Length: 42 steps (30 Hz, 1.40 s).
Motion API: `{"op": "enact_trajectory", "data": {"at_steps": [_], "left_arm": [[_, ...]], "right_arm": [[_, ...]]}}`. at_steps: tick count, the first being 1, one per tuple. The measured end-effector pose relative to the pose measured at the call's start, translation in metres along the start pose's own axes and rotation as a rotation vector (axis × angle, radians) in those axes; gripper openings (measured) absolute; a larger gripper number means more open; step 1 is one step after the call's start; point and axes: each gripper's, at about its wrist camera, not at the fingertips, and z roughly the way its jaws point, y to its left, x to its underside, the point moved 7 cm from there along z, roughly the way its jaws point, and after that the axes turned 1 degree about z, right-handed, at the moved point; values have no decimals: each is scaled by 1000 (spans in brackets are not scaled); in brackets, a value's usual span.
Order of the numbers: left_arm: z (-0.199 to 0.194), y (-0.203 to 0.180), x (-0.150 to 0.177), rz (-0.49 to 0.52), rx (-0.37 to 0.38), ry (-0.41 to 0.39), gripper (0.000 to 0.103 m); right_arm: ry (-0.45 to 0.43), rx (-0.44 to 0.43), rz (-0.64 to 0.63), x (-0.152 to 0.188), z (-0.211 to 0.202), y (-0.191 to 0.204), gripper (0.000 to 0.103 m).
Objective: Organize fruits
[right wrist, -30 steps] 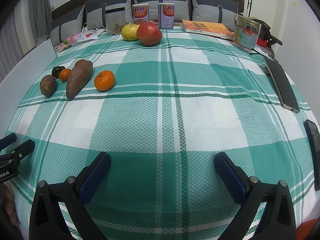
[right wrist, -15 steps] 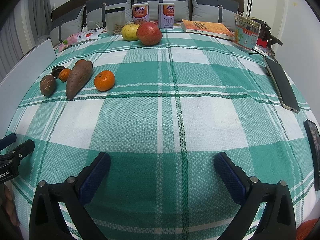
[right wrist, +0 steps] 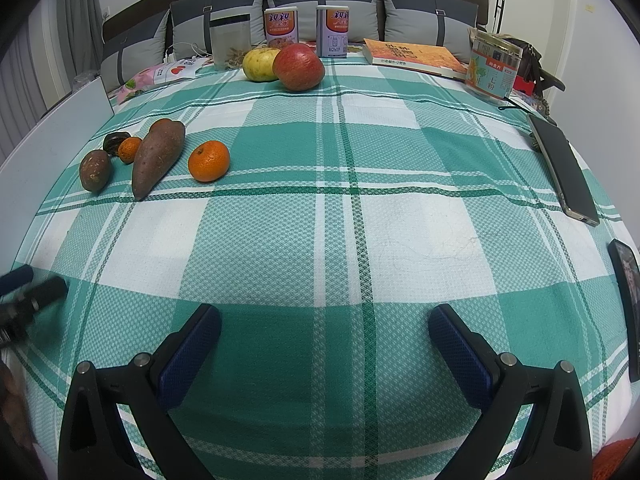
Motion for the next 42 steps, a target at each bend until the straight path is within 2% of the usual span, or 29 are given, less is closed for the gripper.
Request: {"op": "enact_trajectory", "data": {"at_steps": [2,6,7,11,15,19,20,23,30,32,35,39,42], "left_arm": [[-6,-5,-28,-36,48,-30,101],[4,-12,-85,-54,44,-45,101],[12,-11,-98,-67,33,-34,101],[37,-11,-116,-80,0,40,100],[57,-4,-113,-104,-32,107,100],[63,5,-108,-134,-35,126,99],[64,6,-106,-138,-32,134,97],[69,9,-100,-138,-26,167,75],[70,4,-95,-109,25,181,58],[68,4,-95,-93,26,181,59],[66,9,-96,-109,56,181,80],[66,13,-101,-133,65,176,81],[73,6,-98,-108,57,216,79]], "right_arm": [[0,0,0,0,0,0,103],[1,-1,0,0,0,0,103],[1,-1,0,0,0,0,103],[1,-1,0,0,0,1,103],[1,-1,-1,0,0,1,103],[2,-2,-1,1,0,1,103],[2,-2,-1,1,0,1,103],[2,-2,-1,1,1,1,103],[2,-2,-1,1,1,1,103],[2,-2,-1,1,1,1,103],[3,-2,-1,1,1,1,103],[3,-2,-1,1,1,2,103],[3,-2,-1,1,1,1,103]]}}
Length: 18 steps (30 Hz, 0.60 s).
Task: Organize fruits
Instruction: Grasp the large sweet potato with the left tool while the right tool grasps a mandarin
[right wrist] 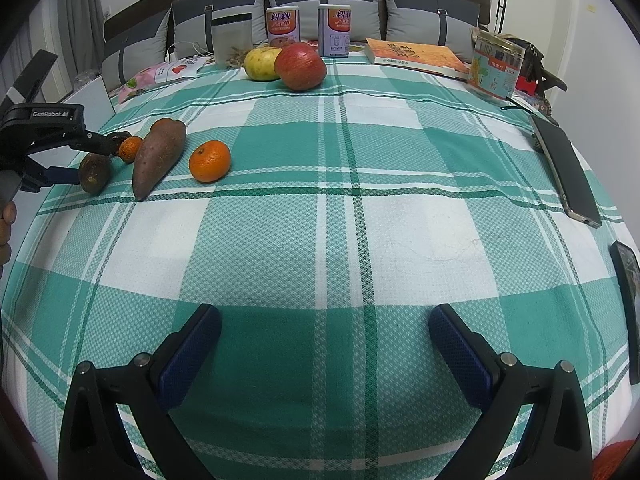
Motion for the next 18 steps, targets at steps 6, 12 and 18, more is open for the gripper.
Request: {"op": "enact_trajectory", "data": {"at_steps": [6,12,18], "left_arm": [[2,-6,7,63,-50,-13,55],[-22,-11,30,160,7,13,52],[-51,-17,89,347,58,108,50]], "right_arm": [[0,0,0,0,0,0,103],[0,0,0,0,0,0,103],[0,0,0,0,0,0,103]]}}
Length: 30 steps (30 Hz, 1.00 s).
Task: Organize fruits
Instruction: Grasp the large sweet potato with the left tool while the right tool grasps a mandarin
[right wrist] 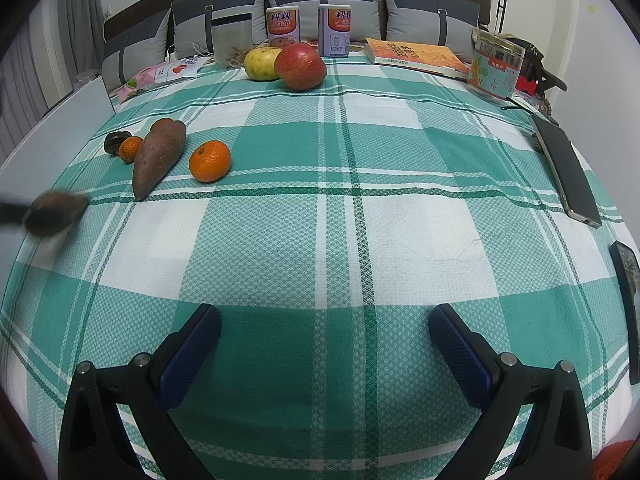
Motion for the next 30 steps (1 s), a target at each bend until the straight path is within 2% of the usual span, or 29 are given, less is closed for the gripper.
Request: {"op": "enact_trajectory", "data": {"at_steps": [2,5,9,10,12,14,24,30], "left_arm": [[-1,-6,16,43,-5,15,50],[6,-11,30,90,-60,14,50],[7,-14,36,53,-70,-36,51],[5,-14,36,41,-81,-58,54],[2,-12,37,24,-94,-90,76],[-4,-11,41,2,-96,-123,83],[-12,-11,51,-61,-11,-126,84],[-9,-17,43,-76,-13,-142,82]], "right_arm": [[0,0,0,0,0,0,103],[0,0,0,0,0,0,103],[-1,-1,0,1,0,1,103],[-1,0,0,1,0,1,103],[-1,0,-1,1,0,1,103],[-1,0,0,1,0,1,103],[-1,0,-1,1,0,1,103],[-1,-1,-1,2,0,1,103]]}}
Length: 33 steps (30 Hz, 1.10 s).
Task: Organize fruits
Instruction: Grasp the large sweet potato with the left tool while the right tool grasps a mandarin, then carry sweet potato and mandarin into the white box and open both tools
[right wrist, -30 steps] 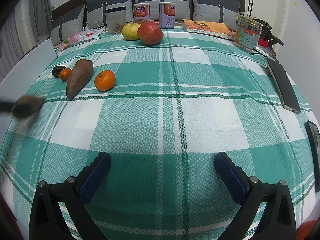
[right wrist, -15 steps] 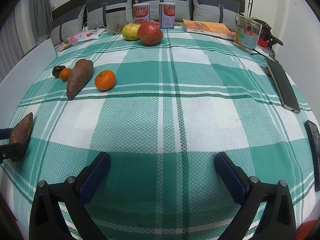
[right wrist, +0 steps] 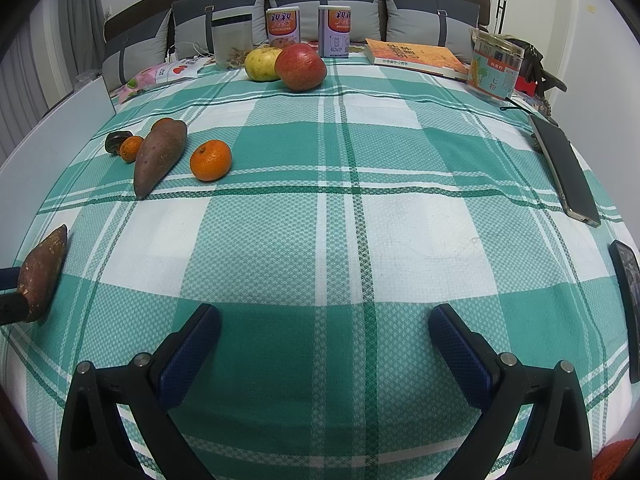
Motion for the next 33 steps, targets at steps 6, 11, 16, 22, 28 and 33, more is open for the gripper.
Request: {"op": "enact_trajectory", "data": {"at_steps": [6,11,16,22,28,33], "left_arm": [[9,4,-3,-12,-53,2,42],[2,19,3,-73,-23,-24,42],[-1,26,6,-88,-15,-26,42],[-1,23,7,-62,-24,-32,42],[-27,21,4,-96,36,-85,42],[-101,30,-7,-167,154,-203,42]], "right_arm": [[-95,-263,175,-19,-27,-12,101],[-57,-338,-36,-63,-13,27,80],[2,-321,-299,-83,22,72,64],[67,-307,-384,-85,52,86,30],[86,-410,-228,-76,9,73,29],[83,-528,-204,-78,-41,112,29]]}}
